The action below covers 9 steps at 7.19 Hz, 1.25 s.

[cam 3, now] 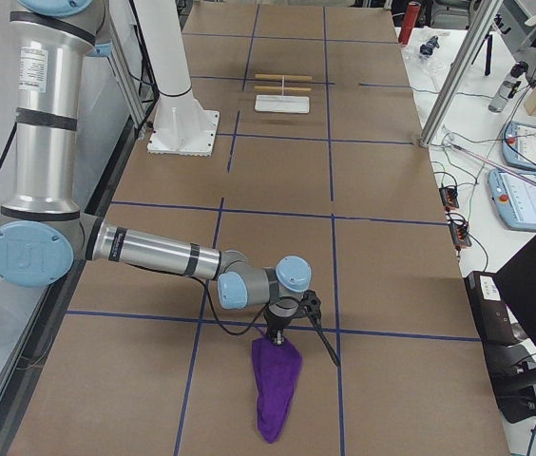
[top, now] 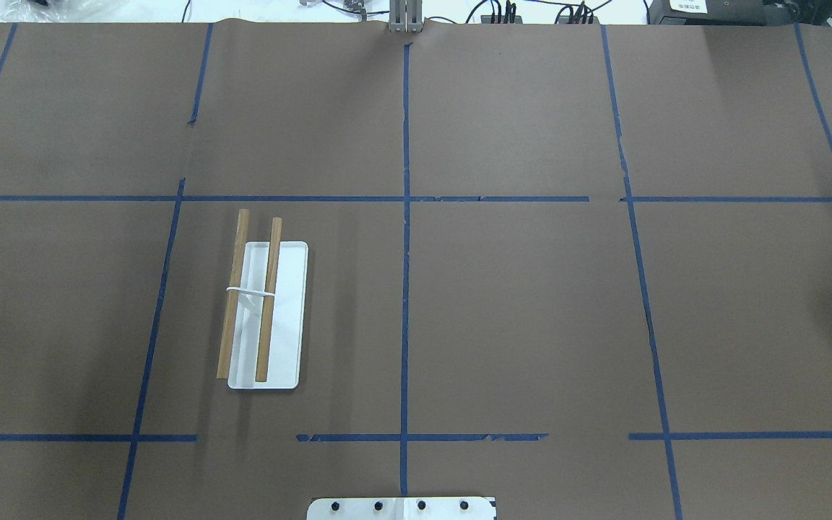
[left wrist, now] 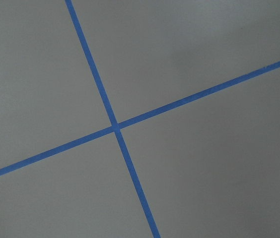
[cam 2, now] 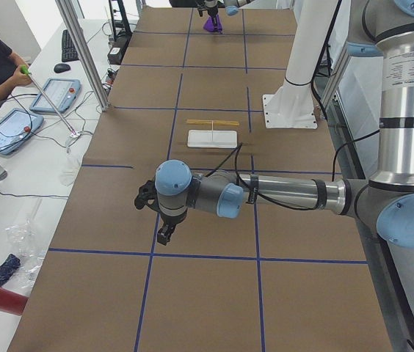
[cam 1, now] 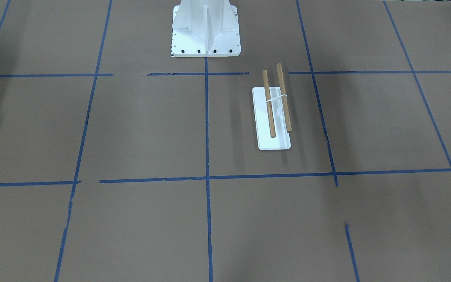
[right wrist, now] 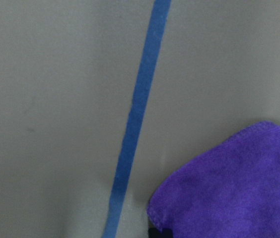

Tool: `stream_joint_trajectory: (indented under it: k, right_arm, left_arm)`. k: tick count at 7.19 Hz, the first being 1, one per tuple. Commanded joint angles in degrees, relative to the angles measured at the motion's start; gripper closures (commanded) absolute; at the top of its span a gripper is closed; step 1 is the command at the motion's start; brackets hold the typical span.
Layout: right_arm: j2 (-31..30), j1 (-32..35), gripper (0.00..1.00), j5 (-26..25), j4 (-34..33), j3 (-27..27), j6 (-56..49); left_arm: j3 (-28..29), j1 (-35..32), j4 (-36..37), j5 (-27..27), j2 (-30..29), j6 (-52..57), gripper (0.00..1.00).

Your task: Hang towel on rack

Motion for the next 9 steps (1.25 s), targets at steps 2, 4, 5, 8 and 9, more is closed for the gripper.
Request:
stream_joint_trajectory:
  k: [2, 4, 5, 8, 9]
  right_arm:
    - [0.01, 4.04, 1.00, 0.83, -7.32, 15.37, 0.72]
    - [0.01, 4.15, 1.00, 0.92, -22.69, 35.13, 4.20]
    - [2.28, 3.55, 1.00, 4.75, -25.72, 40.79, 9.02]
    - [13.75, 0.75, 1.00, 13.73, -26.63, 45.85, 30.57]
    - [20.42, -2.67, 1.00, 13.93, -26.63, 46.12, 42.00]
  left_arm:
    - [-1.14, 0.09, -2.36, -0.79, -0.35, -3.85, 0.00]
    - [-1.14, 2.97, -14.45, -0.97, -0.35, -13.94, 0.00]
    - [-1.58, 6.56, -19.91, -2.01, -0.70, -22.77, 0.00]
    - [-5.89, 17.10, -29.01, -2.20, -7.07, -49.20, 0.00]
    - [-7.54, 21.14, -29.02, -2.20, -11.47, -63.50, 0.00]
